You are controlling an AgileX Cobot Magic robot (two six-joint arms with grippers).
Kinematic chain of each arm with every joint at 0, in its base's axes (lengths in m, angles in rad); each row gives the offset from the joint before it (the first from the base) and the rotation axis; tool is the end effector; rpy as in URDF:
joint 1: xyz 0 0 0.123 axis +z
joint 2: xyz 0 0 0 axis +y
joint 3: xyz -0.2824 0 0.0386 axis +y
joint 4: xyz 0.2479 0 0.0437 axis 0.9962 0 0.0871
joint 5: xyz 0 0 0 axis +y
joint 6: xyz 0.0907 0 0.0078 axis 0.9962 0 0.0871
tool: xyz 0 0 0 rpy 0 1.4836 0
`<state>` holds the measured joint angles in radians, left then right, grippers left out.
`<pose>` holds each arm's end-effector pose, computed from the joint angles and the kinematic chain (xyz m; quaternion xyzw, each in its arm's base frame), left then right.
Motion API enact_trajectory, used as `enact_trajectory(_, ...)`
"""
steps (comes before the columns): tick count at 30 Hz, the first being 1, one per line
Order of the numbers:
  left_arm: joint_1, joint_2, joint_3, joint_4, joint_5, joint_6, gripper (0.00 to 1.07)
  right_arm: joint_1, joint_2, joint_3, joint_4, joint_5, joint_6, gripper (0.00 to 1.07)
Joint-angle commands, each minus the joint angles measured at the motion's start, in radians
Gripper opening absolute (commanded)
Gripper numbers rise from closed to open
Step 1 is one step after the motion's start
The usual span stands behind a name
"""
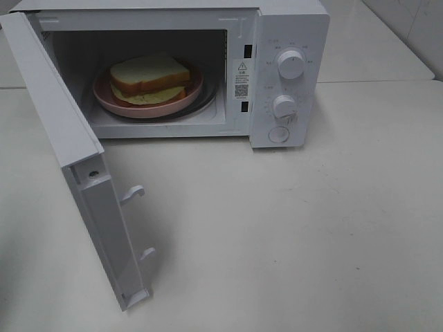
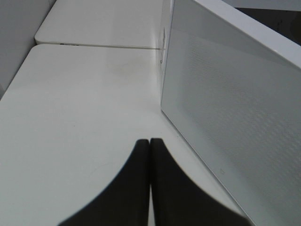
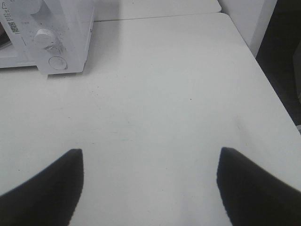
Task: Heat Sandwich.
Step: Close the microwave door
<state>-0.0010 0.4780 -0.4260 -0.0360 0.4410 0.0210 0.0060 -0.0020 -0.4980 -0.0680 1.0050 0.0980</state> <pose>0.1004 -0.0015 0.2819 -0.0002 0.8350 -0.0099 0.5501 -0.0028 -0.0052 0.2813 0.0389 0.8370 -0.0056 0.5458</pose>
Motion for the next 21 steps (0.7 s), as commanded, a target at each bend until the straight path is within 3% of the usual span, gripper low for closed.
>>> enact_trajectory(1,-0.006,0.062,0.045,0.010,-0.181,0.002,0.00,-0.005,-0.030,0.001,0.002,-0.007,-0.006,0.76)
enact_trajectory(8,-0.006,0.235,0.150,0.010,-0.574,0.002,0.00,-0.005,-0.030,0.001,0.002,-0.007,-0.006,0.76)
enact_trajectory(14,-0.006,0.374,0.174,0.036,-0.759,0.001,0.00,-0.005,-0.030,0.001,0.002,-0.007,-0.006,0.76)
enact_trajectory(21,-0.006,0.600,0.174,0.175,-1.032,-0.002,0.00,-0.005,-0.030,0.001,0.002,-0.007,-0.006,0.76)
